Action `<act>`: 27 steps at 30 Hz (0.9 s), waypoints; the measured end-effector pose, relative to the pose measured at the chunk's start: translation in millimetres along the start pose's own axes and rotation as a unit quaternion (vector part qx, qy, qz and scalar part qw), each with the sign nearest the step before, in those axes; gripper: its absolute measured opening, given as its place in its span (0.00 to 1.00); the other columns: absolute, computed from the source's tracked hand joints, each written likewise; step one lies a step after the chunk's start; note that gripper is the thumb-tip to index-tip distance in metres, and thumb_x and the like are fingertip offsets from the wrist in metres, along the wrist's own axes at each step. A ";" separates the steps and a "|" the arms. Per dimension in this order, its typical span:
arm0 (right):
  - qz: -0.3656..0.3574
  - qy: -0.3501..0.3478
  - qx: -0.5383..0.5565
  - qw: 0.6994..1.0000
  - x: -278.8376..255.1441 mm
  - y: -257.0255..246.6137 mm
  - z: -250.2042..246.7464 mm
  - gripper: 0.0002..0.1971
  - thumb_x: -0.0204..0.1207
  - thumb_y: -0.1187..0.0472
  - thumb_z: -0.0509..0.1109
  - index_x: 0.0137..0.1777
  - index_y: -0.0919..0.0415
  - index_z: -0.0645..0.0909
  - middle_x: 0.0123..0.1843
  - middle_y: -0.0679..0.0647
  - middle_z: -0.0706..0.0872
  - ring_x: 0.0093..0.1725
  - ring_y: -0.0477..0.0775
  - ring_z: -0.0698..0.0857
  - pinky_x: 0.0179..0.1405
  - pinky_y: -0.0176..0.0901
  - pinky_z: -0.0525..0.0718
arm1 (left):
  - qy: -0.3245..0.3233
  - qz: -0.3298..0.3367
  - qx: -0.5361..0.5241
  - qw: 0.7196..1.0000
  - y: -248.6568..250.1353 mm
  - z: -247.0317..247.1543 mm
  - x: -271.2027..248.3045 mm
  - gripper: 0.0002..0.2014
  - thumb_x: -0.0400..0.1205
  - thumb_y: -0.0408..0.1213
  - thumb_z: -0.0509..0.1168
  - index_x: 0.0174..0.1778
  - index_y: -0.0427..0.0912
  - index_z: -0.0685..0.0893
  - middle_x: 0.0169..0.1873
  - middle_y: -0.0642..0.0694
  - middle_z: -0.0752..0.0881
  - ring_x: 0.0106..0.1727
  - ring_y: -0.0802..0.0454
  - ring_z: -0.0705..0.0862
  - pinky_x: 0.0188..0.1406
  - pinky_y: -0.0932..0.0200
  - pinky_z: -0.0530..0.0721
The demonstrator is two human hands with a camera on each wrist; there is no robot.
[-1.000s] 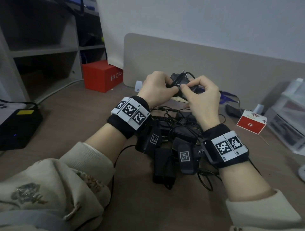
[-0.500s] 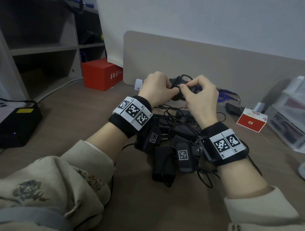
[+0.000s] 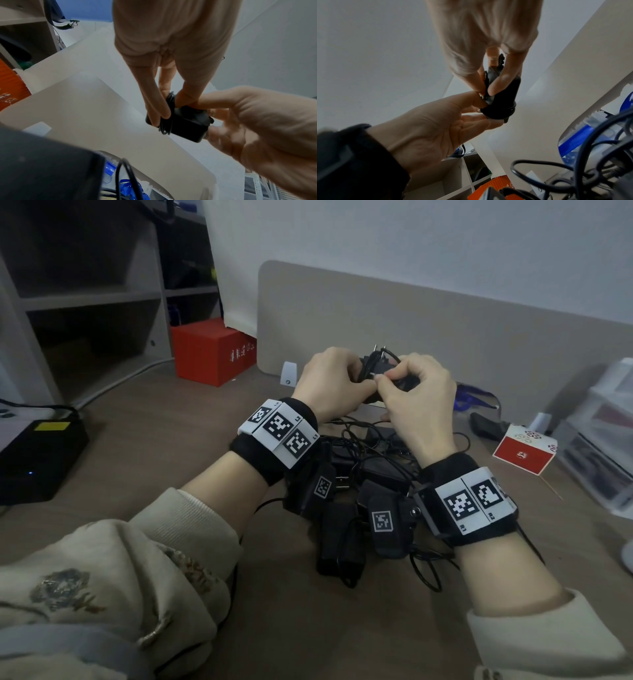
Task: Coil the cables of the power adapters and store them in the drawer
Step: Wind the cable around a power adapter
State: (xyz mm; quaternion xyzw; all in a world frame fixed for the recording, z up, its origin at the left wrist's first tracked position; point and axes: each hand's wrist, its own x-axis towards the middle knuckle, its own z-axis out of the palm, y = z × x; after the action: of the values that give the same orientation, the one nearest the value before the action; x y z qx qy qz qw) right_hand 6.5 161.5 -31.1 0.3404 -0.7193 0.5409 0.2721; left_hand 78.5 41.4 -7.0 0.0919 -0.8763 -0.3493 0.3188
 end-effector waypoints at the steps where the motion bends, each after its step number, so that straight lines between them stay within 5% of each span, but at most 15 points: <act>1: -0.003 -0.002 -0.002 1.000 0.5 0.0 -0.3 0.06 0.70 0.59 0.74 0.35 0.59 0.83 0.45 0.47 0.85 0.47 0.51 0.84 0.49 0.58 0.84 | 0.005 -0.006 -0.015 1.000 -0.4 1.0 -0.6 0.11 0.75 0.40 0.70 0.37 0.34 0.86 0.36 0.41 0.91 0.37 0.45 0.90 0.42 0.45 0.89; 5: 0.019 -0.034 0.038 0.999 2.2 4.5 1.6 0.02 0.70 0.55 0.73 0.38 0.49 0.86 0.43 0.33 0.83 0.50 0.49 0.86 0.44 0.58 0.89 | 0.040 -0.027 -0.049 0.998 -0.5 0.7 -0.8 0.09 0.72 0.39 0.73 0.35 0.36 0.89 0.33 0.43 0.91 0.33 0.47 0.90 0.39 0.46 0.90; 10: -0.010 -0.036 0.040 0.998 1.0 3.7 2.4 0.03 0.69 0.59 0.73 0.39 0.52 0.88 0.42 0.22 0.81 0.53 0.47 0.85 0.48 0.59 0.88 | 0.027 -0.060 -0.058 0.996 0.5 -2.6 -0.7 0.10 0.72 0.42 0.74 0.34 0.38 0.90 0.32 0.37 0.91 0.36 0.41 0.89 0.38 0.45 0.90; 19: -0.007 -0.013 0.018 1.000 -2.9 3.4 2.2 0.02 0.69 0.58 0.73 0.37 0.51 0.86 0.43 0.42 0.84 0.48 0.47 0.84 0.49 0.60 0.86 | 0.002 -0.048 -0.010 0.999 0.8 -4.2 -0.1 0.16 0.74 0.44 0.73 0.28 0.34 0.87 0.28 0.41 0.90 0.35 0.46 0.91 0.40 0.44 0.90; 22: 0.012 -0.023 0.034 0.999 -1.1 4.5 2.2 0.02 0.68 0.57 0.75 0.35 0.48 0.86 0.43 0.38 0.80 0.47 0.53 0.86 0.45 0.60 0.87 | -0.001 -0.032 0.004 0.999 5.0 -4.8 -1.6 0.15 0.74 0.41 0.72 0.24 0.38 0.84 0.26 0.43 0.89 0.35 0.47 0.91 0.40 0.45 0.90; 27: 0.030 -0.025 0.042 0.998 3.3 3.7 -1.4 0.09 0.67 0.56 0.77 0.32 0.39 0.84 0.44 0.38 0.78 0.45 0.55 0.87 0.43 0.63 0.87 | -0.009 -0.016 -0.010 1.000 6.6 -4.7 -0.5 0.07 0.73 0.37 0.72 0.34 0.38 0.91 0.34 0.42 0.92 0.36 0.48 0.91 0.39 0.46 0.90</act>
State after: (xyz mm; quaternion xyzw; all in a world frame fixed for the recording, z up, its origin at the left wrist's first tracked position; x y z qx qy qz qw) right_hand 1.6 162.9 -30.3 0.3430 -0.7123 0.5703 0.2228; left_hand 82.2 43.9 -0.3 0.0993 -0.8739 -0.3641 0.3063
